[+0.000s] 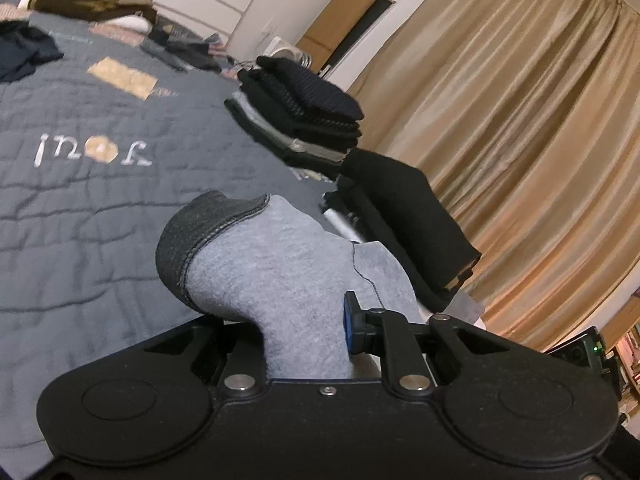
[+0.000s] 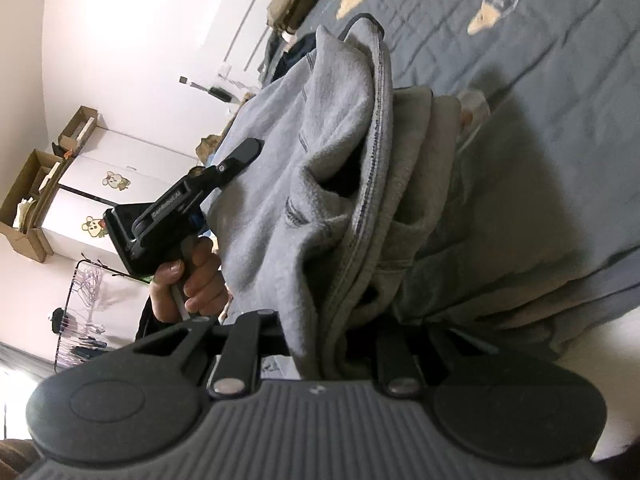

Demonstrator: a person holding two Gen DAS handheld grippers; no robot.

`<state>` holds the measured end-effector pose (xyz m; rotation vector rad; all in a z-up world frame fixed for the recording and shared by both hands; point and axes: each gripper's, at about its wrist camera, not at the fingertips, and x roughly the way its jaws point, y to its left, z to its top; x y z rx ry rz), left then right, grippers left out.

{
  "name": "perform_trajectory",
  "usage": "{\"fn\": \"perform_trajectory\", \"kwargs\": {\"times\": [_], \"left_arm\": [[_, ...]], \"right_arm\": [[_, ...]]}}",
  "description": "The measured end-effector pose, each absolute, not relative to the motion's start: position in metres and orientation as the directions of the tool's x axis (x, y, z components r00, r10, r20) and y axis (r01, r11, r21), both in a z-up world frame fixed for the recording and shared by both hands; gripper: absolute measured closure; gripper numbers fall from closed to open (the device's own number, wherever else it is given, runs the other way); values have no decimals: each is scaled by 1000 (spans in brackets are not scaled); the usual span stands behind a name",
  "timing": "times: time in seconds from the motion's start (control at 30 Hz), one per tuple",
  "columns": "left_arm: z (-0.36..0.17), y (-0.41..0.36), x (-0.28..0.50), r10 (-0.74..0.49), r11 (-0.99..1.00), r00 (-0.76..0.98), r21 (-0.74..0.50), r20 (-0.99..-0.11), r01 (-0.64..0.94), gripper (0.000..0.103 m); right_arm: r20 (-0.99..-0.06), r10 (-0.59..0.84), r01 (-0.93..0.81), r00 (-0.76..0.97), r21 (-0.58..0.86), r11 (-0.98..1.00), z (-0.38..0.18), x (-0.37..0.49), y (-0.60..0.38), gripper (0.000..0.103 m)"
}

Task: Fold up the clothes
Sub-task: 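Close the left gripper on the sweatshirt cuff while the right gripper grips the bundle, then lift and carry the sweatshirt bundle with both grippers toward the clothes stack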

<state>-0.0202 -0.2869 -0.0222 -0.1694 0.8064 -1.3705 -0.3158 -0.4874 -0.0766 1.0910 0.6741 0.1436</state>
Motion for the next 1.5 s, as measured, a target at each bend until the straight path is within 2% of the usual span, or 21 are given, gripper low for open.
{"fn": "perform_trajectory", "kwargs": {"times": [0.4, 1.1, 1.5], "left_arm": [[13, -331, -68, -939, 194, 5, -519, -344, 833, 87], [34, -436, -144, -976, 118, 6, -509, -216, 853, 87], [57, -516, -168, -978, 136, 38, -492, -203, 860, 87]], "right_arm": [[-409, 364, 188, 837, 839, 510, -48, -364, -536, 85], [-400, 266, 182, 877, 790, 585, -4, -432, -647, 86], [-376, 249, 165, 892, 786, 596, 14, -445, -722, 86]]}}
